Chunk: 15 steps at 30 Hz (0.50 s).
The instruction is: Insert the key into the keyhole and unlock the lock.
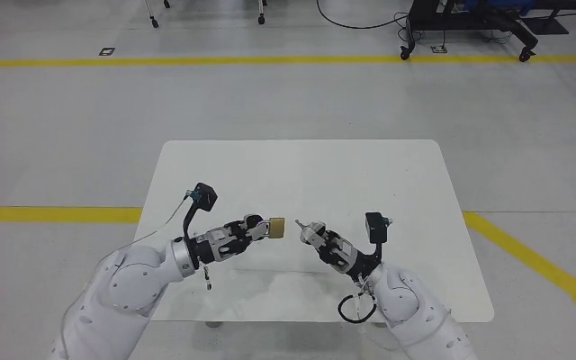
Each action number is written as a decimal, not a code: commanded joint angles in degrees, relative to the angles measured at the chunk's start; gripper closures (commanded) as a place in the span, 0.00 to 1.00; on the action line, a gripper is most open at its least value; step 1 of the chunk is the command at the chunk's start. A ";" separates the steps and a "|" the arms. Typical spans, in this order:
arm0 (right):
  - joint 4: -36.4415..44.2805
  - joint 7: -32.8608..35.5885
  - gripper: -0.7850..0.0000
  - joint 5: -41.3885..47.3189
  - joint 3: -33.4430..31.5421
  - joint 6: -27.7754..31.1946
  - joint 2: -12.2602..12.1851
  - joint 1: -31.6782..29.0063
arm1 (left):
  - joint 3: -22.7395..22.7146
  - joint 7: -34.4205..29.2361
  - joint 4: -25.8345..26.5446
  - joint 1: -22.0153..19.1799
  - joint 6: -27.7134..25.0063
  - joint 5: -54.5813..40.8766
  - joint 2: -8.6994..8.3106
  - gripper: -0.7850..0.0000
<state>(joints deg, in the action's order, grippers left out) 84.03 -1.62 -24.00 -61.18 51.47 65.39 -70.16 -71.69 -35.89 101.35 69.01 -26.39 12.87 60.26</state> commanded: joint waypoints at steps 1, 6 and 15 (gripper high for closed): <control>0.32 0.00 1.00 2.98 0.15 -0.34 0.14 -0.16 | -0.52 4.15 2.06 1.30 0.02 2.79 0.04 1.00; -3.40 -0.23 1.00 13.34 0.65 -2.77 0.97 2.70 | -0.21 10.40 6.18 3.98 -3.41 7.81 0.19 1.00; -6.08 1.80 1.00 16.74 2.71 -4.22 2.38 5.63 | 3.47 13.71 5.20 3.43 -5.50 13.01 0.88 1.00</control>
<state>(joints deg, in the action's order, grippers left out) 78.04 0.53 -7.17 -58.37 47.41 67.70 -64.52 -68.76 -22.34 106.95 72.74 -32.32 25.23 61.04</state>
